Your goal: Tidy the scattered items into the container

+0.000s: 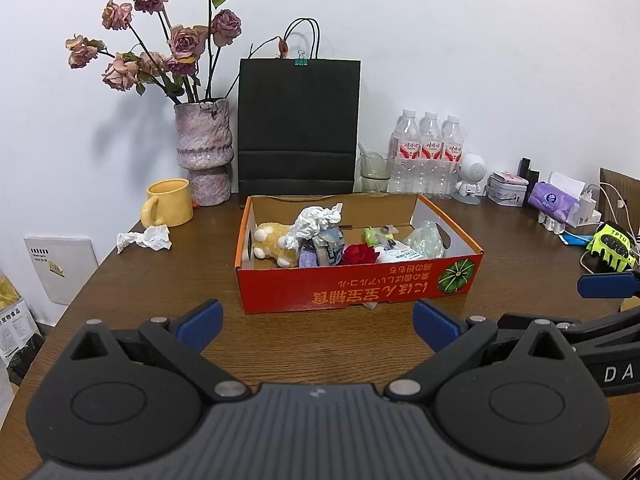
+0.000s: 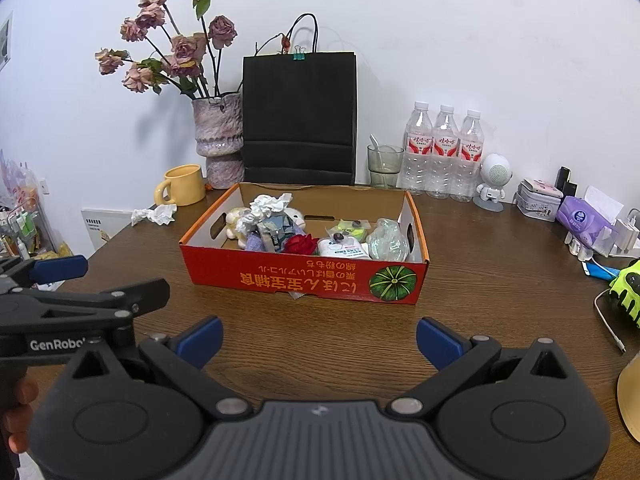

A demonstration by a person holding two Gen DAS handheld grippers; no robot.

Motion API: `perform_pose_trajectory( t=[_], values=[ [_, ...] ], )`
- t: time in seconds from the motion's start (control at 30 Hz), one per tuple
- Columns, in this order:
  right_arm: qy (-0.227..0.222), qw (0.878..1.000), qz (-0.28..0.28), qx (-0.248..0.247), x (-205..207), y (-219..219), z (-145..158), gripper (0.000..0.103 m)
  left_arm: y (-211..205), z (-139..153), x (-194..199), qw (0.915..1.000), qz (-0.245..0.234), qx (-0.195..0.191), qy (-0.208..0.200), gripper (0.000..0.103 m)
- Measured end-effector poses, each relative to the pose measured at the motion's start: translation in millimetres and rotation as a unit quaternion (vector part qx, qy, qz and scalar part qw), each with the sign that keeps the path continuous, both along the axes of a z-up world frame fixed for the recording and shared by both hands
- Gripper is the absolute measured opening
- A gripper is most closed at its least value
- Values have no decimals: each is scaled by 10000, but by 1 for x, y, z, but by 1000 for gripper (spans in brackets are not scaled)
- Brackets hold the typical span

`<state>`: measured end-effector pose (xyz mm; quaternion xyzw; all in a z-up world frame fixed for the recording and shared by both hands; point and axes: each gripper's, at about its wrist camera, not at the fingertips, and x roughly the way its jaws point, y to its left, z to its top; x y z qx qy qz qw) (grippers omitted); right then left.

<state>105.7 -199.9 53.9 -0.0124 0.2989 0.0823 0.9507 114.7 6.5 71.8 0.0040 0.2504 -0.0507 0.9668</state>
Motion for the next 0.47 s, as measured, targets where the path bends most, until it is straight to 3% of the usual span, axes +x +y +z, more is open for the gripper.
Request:
perform_pose_trajectory(
  t=[0.47],
  values=[
    [20,10000,-17,21,0,-2,-3,103,2,-2,3,9999,-88,-13,-58,103]
  ],
)
